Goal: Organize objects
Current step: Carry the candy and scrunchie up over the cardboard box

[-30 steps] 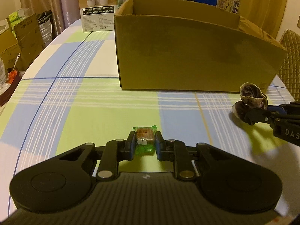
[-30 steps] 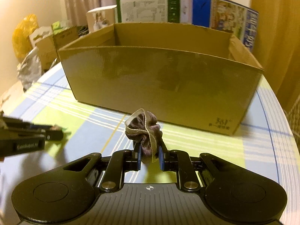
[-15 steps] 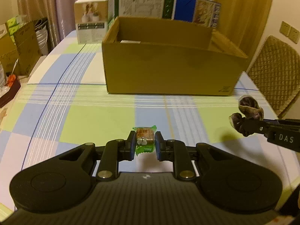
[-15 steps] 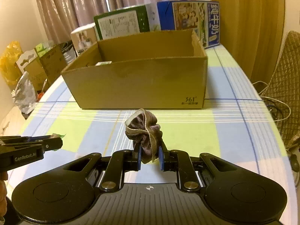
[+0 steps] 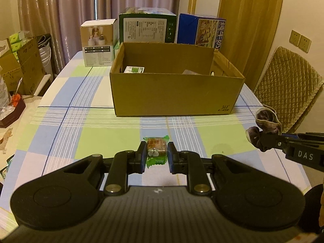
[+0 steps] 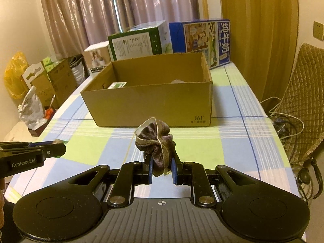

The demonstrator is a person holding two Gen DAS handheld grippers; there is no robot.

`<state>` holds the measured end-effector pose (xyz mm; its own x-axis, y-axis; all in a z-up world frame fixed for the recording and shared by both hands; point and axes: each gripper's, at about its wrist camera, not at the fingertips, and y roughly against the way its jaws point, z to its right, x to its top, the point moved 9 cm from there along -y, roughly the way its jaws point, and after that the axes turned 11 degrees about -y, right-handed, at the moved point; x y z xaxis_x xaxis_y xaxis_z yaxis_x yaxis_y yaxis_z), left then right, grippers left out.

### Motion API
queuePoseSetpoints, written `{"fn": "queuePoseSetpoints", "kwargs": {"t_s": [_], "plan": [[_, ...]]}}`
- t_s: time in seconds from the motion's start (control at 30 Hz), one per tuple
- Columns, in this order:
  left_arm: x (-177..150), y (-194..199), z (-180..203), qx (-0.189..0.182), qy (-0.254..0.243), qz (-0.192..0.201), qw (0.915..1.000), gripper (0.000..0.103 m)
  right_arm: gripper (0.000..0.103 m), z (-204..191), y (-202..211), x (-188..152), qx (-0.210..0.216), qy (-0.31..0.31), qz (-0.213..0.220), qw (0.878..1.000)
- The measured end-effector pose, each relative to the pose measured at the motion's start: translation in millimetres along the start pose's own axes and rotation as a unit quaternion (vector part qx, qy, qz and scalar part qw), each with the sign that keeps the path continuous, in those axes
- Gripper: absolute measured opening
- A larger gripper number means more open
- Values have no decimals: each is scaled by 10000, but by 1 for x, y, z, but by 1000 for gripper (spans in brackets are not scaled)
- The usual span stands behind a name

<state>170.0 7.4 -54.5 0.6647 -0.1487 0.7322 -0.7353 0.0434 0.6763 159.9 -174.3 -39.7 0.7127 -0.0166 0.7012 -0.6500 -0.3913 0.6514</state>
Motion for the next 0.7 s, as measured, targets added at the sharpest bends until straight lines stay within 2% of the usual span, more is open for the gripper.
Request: {"fn": "queuePoseSetpoints", "kwargs": {"t_s": [0.3, 0.53, 0.7], "plan": [[6, 12, 4, -63, -15, 54, 10000, 17, 15, -2, 17, 6, 14, -14, 71, 10000], [28, 12, -3, -98, -116, 158, 9998, 17, 15, -3, 19, 24, 11, 12, 81, 10000], [43, 8, -8, -204, -56, 91, 9997, 17, 15, -1, 18, 41, 33, -21, 81, 10000]]}}
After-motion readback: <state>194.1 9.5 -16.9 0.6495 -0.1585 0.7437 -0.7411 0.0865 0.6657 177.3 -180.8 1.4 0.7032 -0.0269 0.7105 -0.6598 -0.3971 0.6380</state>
